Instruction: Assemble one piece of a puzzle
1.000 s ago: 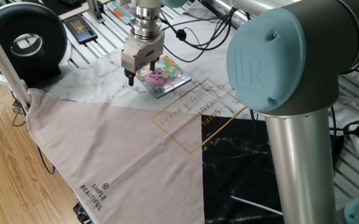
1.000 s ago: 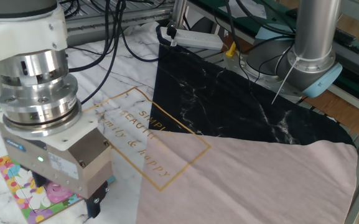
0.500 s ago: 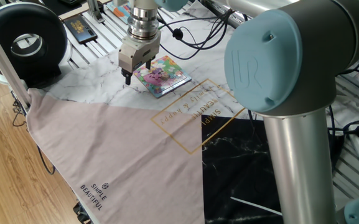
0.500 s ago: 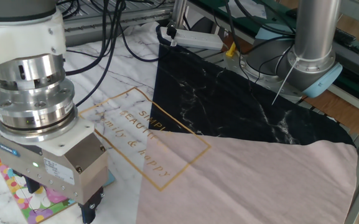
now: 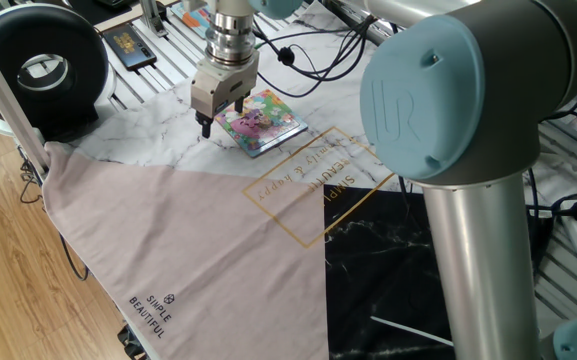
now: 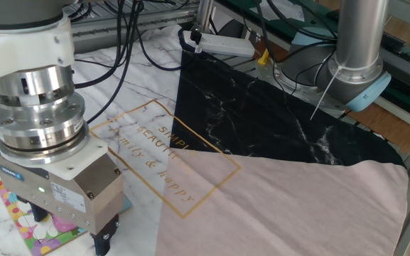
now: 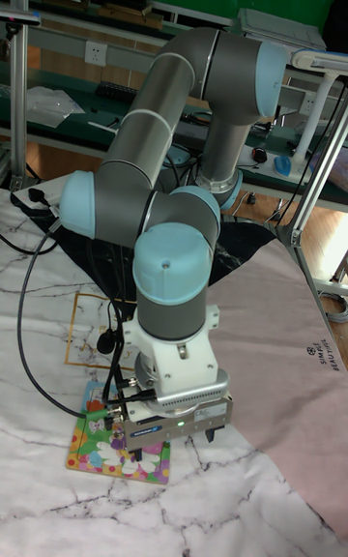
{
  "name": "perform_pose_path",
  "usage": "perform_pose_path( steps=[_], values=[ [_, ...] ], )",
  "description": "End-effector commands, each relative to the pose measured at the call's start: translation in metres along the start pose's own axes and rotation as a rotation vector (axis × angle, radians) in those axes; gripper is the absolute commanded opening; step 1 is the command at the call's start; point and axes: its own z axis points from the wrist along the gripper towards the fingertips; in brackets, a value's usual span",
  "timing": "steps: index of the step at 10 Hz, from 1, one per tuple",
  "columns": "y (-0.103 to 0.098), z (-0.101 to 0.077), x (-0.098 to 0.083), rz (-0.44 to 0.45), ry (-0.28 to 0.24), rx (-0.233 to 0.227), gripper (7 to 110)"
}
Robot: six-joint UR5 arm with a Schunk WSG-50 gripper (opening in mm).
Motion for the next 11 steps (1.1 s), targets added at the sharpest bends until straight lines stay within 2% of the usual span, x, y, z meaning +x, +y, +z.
perform_pose_path(
  steps=[1,11],
  values=[
    [0.0004,-0.0004,0.0023,0.010,0.003,-0.012,88],
    [-0.0014,0.0002,0.0092,0.022,0.028,-0.006,88]
  ],
)
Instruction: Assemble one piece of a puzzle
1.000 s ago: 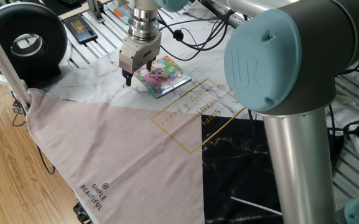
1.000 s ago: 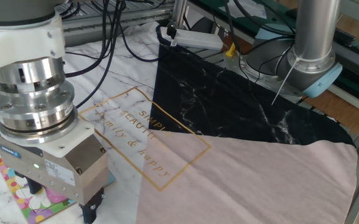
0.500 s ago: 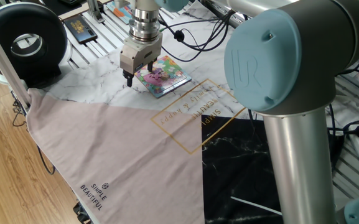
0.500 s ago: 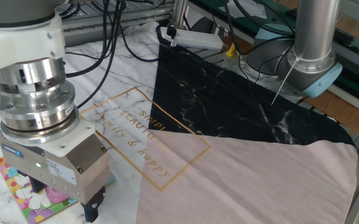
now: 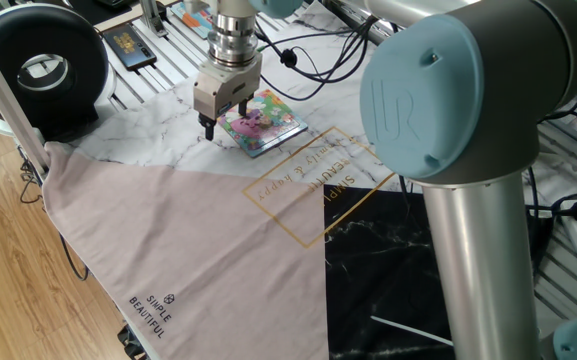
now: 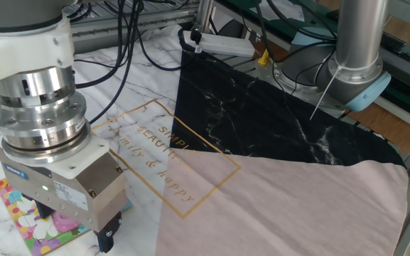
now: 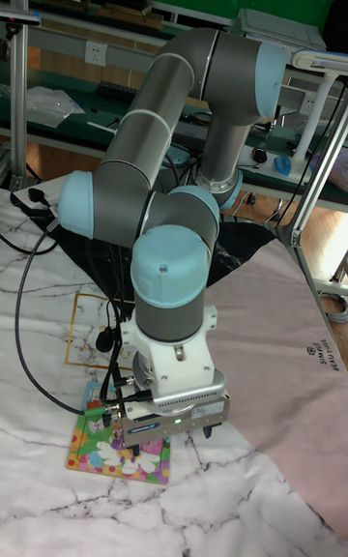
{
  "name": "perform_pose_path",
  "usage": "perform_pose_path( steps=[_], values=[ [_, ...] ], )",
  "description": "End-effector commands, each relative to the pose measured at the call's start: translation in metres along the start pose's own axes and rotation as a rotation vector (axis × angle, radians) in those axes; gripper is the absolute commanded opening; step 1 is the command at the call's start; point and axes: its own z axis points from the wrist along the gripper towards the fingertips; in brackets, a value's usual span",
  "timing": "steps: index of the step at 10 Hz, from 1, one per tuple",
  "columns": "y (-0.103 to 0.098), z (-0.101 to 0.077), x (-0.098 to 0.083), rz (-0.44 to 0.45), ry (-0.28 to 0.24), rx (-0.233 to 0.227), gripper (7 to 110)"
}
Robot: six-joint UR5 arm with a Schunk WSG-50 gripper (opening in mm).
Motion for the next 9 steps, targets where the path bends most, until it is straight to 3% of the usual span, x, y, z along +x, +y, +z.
perform_pose_path(
  steps=[1,5,6,7,9],
  values=[
    [0.000,-0.002,0.001,0.008,0.002,-0.005,88],
    [0.001,-0.002,0.002,0.013,0.004,-0.009,88],
    [0.011,-0.007,0.001,0.032,0.004,-0.040,88],
    [0.017,-0.015,0.007,0.047,0.030,-0.037,88],
    [0.009,-0.012,0.026,0.038,0.067,-0.028,88]
  ],
)
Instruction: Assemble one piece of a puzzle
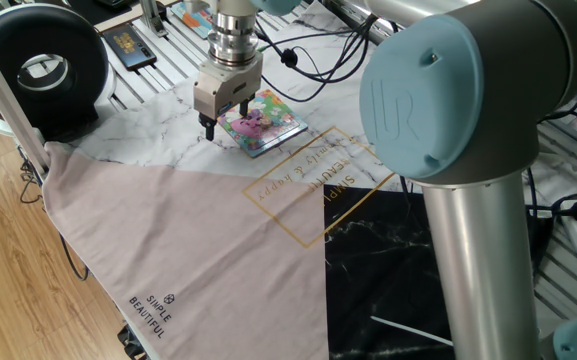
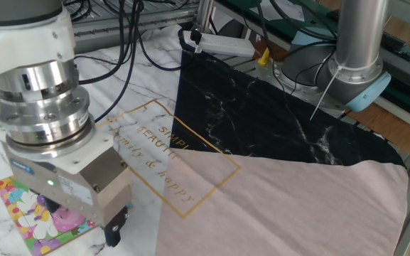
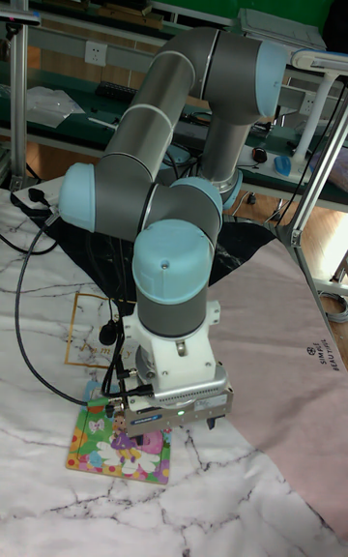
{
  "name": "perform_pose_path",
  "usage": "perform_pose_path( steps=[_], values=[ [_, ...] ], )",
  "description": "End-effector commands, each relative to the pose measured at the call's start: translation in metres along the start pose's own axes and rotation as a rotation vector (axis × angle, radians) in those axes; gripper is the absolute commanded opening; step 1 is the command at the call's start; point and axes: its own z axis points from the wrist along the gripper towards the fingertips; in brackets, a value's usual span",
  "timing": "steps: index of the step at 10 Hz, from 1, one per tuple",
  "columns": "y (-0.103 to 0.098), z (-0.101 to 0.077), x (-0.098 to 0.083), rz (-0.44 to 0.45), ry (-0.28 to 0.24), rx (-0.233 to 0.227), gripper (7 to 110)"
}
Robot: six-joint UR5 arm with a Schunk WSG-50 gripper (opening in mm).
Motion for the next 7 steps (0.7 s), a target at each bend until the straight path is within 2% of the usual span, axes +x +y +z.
perform_pose_path(
  steps=[1,2,3,7],
  values=[
    [-0.002,-0.002,0.027,0.012,0.061,-0.015,88],
    [-0.007,-0.003,0.042,0.020,0.103,-0.005,88],
    [-0.009,-0.003,0.049,0.021,0.120,-0.002,88],
    [-0.007,0.001,0.049,0.019,0.114,-0.017,88]
  ],
)
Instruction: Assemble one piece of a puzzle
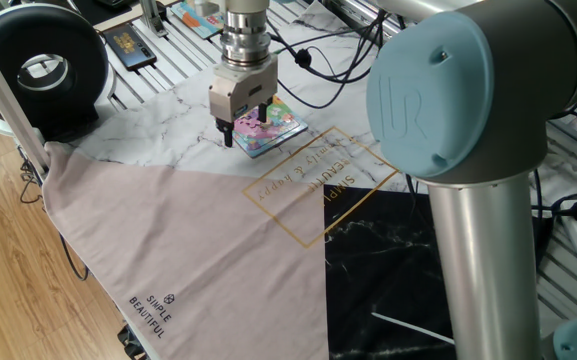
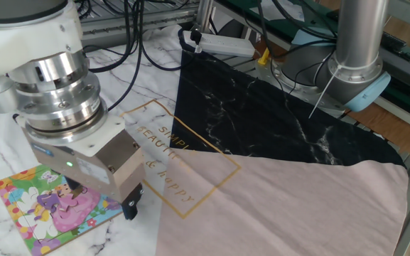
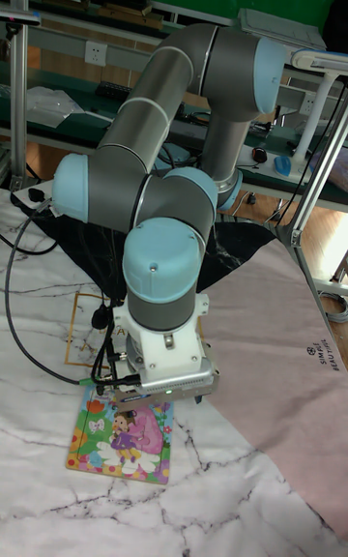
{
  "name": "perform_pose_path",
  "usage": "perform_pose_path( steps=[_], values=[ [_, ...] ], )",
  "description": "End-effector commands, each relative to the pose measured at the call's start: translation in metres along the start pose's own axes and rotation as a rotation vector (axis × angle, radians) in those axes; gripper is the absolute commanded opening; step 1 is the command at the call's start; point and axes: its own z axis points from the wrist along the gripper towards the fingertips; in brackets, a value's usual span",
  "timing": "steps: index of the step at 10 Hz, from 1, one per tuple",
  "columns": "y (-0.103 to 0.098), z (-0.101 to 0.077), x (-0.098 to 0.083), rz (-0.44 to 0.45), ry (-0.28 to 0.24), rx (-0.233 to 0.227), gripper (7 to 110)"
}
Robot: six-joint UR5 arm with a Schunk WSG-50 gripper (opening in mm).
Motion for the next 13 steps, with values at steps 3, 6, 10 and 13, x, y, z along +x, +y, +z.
perform_pose_path(
  steps=[3,6,10,13],
  values=[
    [0.001,0.003,0.000,0.000,0.000,-0.018,88],
    [0.002,0.003,-0.003,0.000,-0.003,-0.018,88],
    [0.002,0.005,-0.011,0.001,-0.009,-0.014,88],
    [0.003,0.004,-0.013,0.000,-0.012,-0.015,88]
  ],
)
